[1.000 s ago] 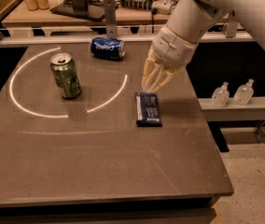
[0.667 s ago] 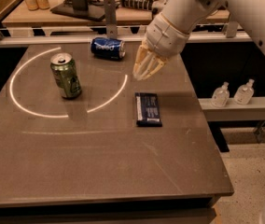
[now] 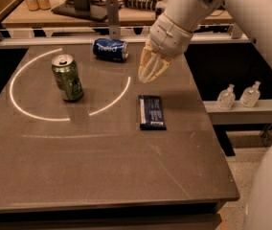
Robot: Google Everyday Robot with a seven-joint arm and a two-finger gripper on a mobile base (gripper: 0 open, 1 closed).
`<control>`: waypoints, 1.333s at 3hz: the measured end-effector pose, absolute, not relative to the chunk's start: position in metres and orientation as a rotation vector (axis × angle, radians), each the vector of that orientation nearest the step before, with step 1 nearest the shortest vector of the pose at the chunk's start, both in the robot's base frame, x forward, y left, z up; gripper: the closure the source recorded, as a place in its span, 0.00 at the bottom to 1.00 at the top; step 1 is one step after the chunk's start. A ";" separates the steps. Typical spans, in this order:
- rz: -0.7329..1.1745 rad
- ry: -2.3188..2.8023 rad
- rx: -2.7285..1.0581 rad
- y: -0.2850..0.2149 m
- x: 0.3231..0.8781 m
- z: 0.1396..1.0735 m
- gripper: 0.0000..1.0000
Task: Move rxbar blueberry near green can
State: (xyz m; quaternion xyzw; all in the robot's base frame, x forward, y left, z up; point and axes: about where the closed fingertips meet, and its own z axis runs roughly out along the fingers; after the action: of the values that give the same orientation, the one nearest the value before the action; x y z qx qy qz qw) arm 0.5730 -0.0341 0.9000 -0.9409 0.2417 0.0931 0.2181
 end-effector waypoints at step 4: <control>0.145 0.272 -2.906 -0.052 0.528 0.867 0.00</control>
Offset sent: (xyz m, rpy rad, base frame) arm -0.0650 -0.0355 -0.0303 -0.2317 0.0153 0.2543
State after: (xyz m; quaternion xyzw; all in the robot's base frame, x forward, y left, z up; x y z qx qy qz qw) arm 0.5276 -0.0517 0.8666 -0.9884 0.0924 0.0492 0.1097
